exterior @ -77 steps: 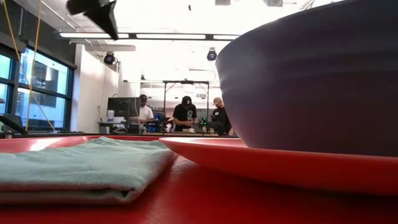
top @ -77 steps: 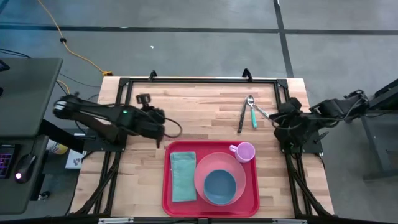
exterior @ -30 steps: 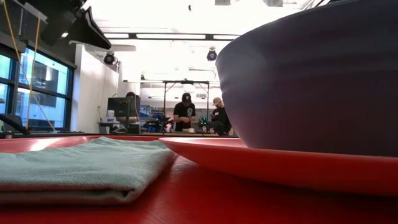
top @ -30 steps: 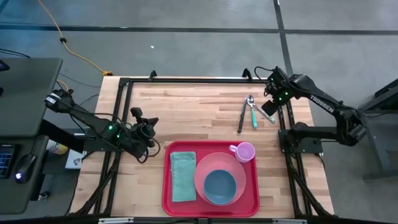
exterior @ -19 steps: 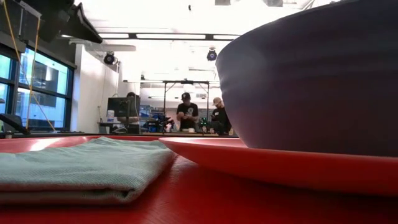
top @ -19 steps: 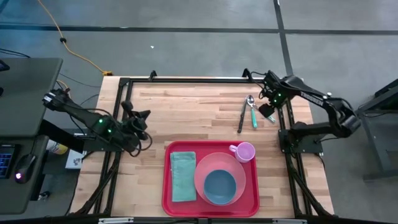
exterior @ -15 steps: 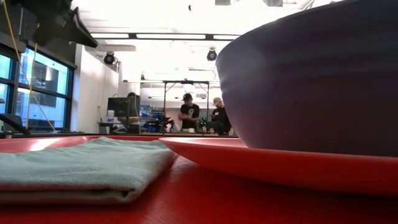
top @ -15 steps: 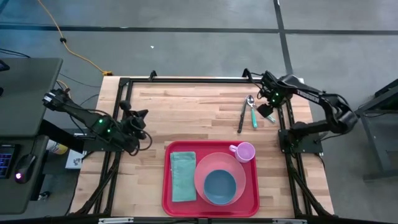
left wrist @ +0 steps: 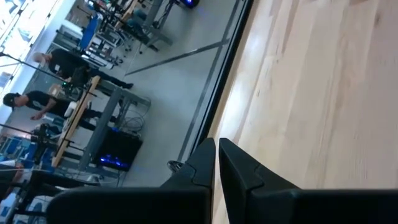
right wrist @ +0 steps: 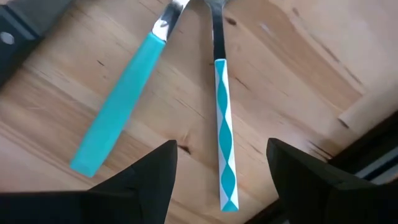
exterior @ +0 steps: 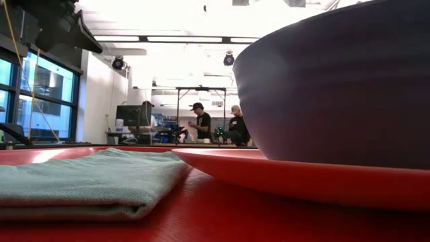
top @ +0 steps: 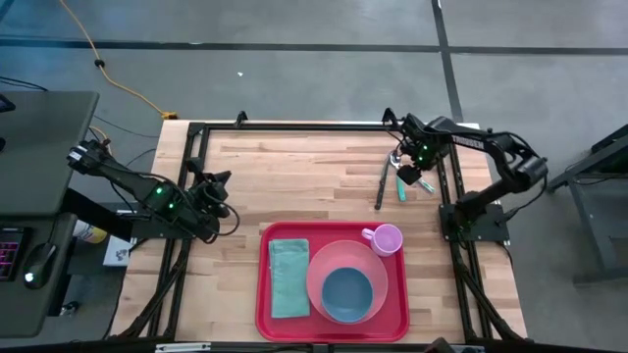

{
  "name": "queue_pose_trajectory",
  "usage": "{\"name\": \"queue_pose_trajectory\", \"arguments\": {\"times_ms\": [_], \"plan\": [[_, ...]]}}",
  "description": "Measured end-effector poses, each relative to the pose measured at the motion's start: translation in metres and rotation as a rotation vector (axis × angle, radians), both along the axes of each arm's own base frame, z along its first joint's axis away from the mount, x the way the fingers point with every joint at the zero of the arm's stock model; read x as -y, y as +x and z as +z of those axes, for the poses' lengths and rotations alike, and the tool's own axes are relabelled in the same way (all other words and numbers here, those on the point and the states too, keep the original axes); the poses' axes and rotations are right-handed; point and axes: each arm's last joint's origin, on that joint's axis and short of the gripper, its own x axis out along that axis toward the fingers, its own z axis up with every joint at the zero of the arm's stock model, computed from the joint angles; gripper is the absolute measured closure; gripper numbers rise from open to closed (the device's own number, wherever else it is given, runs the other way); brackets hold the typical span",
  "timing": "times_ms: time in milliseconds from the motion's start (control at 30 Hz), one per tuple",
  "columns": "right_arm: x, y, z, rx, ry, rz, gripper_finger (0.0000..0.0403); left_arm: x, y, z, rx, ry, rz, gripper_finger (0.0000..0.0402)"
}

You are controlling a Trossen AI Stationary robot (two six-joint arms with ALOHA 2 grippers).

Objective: Set up tray
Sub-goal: Put the blue fork on the blue napkin

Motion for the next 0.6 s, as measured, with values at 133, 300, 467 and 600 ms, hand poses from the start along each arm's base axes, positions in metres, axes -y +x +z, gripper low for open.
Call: {"name": "queue_pose_trajectory", "arguments": {"times_ms": [133, 300, 467, 600], "plan": [[0.001, 0.001, -0.005, -0.015, 0.021, 0.002, 0.0174, 0.0, 0.0, 0.0, 0.005, -0.008, 0.003, 0.035], [0.002, 0.001, -0.006, -0.015, 0.021, -0.006, 0.0182, 0.0, 0.0, 0.0, 0.004, -0.022, 0.001, 0.035], [0.002, 0.002, -0.01, 0.022, 0.02, -0.035, 0.0195, 0.0, 0.0, -0.002, 0.006, -0.035, 0.001, 0.035], [-0.003, 0.003, -0.017, 0.037, 0.026, -0.033, 0.0198, 0.0, -0.001, -0.01, -0.019, -0.022, 0.001, 0.035]]}}
